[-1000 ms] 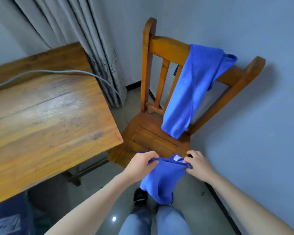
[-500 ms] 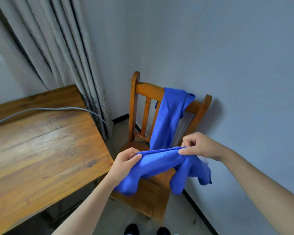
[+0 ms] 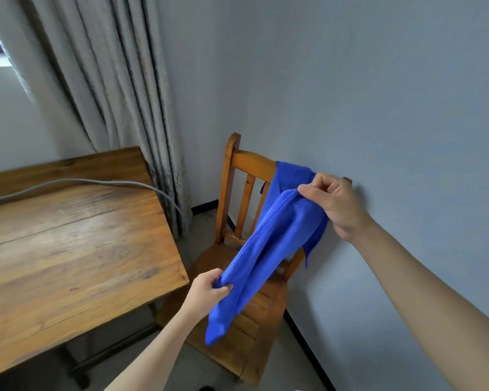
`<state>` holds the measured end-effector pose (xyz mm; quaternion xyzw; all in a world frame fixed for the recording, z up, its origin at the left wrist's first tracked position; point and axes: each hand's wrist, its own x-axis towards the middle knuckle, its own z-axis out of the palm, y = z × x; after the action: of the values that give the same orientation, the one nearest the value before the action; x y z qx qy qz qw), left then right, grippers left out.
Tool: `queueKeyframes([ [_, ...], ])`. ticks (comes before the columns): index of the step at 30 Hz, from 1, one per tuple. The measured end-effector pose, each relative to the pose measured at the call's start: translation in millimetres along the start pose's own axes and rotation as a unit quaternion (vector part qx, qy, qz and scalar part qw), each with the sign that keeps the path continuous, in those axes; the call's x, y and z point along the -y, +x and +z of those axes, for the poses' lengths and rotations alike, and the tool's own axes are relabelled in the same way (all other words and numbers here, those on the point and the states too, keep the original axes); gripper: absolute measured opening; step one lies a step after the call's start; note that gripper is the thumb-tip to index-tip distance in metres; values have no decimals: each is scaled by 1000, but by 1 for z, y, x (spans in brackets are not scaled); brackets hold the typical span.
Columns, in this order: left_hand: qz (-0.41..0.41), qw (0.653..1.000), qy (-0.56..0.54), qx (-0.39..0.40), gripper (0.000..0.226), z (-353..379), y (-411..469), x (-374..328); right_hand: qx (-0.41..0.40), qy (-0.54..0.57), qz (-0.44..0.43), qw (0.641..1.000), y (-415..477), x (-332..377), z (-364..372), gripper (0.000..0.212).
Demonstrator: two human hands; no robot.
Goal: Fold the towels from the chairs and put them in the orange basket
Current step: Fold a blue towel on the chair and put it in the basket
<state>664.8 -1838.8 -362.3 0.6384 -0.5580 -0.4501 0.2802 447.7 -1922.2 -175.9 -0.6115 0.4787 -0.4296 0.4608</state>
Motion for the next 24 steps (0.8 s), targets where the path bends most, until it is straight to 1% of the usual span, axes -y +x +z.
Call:
queueKeyframes([
  [2, -30, 1000, 4, -4, 13, 3, -2, 13, -21, 25, 2, 999, 3, 5, -4, 33],
  [6, -76, 997, 25, -16, 6, 0, -9, 36, -123, 74, 25, 989, 17, 3, -29, 42],
  [7, -88, 995, 31, -26, 5, -3, -12, 42, -145, 74, 37, 986, 20, -3, -37, 45],
  [9, -105, 993, 37, -50, 4, -9, -16, 50, -166, 51, 68, 983, 24, -20, -47, 45],
  [10, -111, 991, 35, -64, 3, -13, -18, 52, -167, 33, 87, 982, 26, -30, -50, 43],
  [14, -118, 986, -2, -118, 13, -28, -23, 54, -148, -25, 144, 978, 31, -68, -47, 42],
  [18, -125, 979, -22, -159, 16, -47, -22, 55, -132, -39, 192, 972, 42, -96, -34, 43],
  [20, -127, 975, -32, -181, 13, -57, -20, 53, -139, -41, 202, 969, 49, -103, -28, 43],
  [24, -104, 964, -39, -241, 15, -69, -21, 41, -137, -27, 193, 971, 64, -106, -17, 42],
])
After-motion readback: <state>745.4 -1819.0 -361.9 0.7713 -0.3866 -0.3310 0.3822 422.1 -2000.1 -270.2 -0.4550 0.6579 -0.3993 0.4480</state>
